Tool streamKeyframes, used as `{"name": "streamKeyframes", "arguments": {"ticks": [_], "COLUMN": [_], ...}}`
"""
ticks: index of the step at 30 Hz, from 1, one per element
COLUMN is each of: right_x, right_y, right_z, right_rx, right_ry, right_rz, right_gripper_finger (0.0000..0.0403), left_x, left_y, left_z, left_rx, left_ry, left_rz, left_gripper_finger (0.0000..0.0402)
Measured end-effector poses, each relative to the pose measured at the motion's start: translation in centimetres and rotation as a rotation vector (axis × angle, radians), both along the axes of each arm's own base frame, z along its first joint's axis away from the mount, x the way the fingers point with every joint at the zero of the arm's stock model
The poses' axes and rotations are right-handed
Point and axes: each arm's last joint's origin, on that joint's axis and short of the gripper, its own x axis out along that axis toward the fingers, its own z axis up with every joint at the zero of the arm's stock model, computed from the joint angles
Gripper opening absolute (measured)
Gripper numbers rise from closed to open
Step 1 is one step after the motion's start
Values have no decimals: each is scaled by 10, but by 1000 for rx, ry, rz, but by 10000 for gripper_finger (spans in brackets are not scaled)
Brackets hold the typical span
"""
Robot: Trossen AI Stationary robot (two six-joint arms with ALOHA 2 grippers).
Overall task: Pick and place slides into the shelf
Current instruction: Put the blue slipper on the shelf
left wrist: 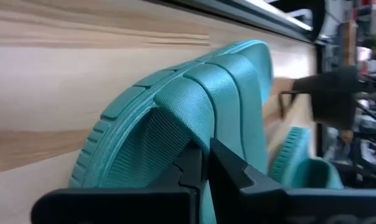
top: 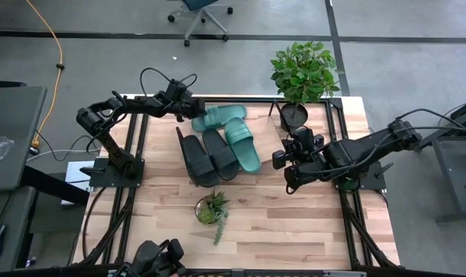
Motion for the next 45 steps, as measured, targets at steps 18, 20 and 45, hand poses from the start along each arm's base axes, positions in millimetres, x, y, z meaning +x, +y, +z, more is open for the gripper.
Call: {"name": "streamKeyframes", "arguments": {"ticks": [18, 20, 45], "right_x": [-1, -1, -5], "right_y": [0, 0, -2], "right_z": [0, 0, -1], "right_rx": [-10, -10, -36], "right_ry": [4, 4, 53], "right_rz": [-3, -3, -2], "right_gripper_finger": [1, 1, 1], "left_x": [13, 16, 34], "left_y": [16, 21, 46], "left_z": [28, 37, 164], "left_rx": [115, 150, 473], "left_ry": [-134, -144, 35], "left_rz": [-63, -72, -470], "left_gripper_finger": [2, 2, 0]}}
